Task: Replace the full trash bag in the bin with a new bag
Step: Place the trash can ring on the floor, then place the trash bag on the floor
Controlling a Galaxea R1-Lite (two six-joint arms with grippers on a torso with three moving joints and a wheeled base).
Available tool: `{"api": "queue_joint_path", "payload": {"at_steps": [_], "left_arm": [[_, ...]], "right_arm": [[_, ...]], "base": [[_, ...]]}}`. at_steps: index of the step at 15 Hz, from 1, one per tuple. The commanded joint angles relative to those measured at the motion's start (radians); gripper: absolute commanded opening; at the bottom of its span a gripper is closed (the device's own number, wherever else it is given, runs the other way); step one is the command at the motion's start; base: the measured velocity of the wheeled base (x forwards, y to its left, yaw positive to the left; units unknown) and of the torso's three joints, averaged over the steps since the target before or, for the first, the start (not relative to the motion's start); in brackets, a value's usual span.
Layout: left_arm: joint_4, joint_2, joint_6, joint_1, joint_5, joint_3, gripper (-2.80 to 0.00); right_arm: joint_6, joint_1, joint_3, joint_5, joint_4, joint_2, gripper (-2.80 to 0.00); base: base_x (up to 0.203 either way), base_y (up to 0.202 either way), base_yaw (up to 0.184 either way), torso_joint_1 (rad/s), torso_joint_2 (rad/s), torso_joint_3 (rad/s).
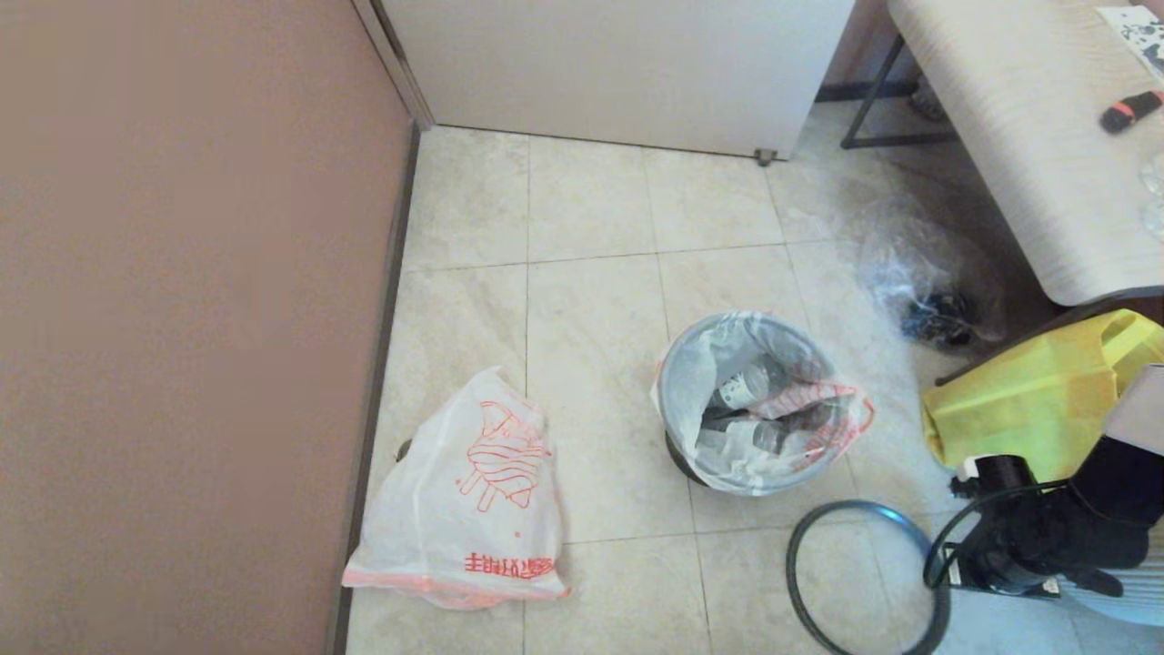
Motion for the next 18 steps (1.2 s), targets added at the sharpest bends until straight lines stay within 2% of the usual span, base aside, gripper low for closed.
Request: {"api": "queue_joint_path", "payload": {"at_steps": [1,4,5,10,15,16,18], "left_arm": [[0.000,0.001,0.000,-0.001,0.000,0.000,-2.80],[0.000,0.001,0.000,0.000,0.000,0.000,-2.80],[0.000,0.001,0.000,-0.001,0.000,0.000,-2.80],[0.000,0.001,0.000,-0.001,0.000,0.000,-2.80],[0.000,0.001,0.000,-0.001,0.000,0.000,-2.80],[0.000,0.001,0.000,0.001,0.000,0.000,-2.80],[0.000,0.001,0.000,0.001,0.000,0.000,-2.80]], "right_arm": [[0.001,0.000,0.037,-0.001,-0.001,-0.073,0.00],[-0.004,0.008,0.122,0.005,0.005,-0.226,0.00],[-0.007,0.016,0.146,0.007,0.007,-0.262,-2.80],[-0.001,0.097,0.109,0.022,0.011,-0.335,-2.80],[0.000,0.142,-0.129,0.101,0.140,-0.347,-2.80],[0.000,0.144,-0.195,0.118,0.185,-0.345,0.00],[-0.001,0.146,-0.308,0.170,0.277,-0.341,0.00]], "base": [[0.000,0.000,0.000,0.000,0.00,0.000],[0.000,0.000,0.000,0.000,0.00,0.000],[0.000,0.000,0.000,0.000,0.00,0.000],[0.000,0.000,0.000,0.000,0.00,0.000],[0.000,0.000,0.000,0.000,0.00,0.000],[0.000,0.000,0.000,0.000,0.00,0.000],[0.000,0.000,0.000,0.000,0.00,0.000]]}}
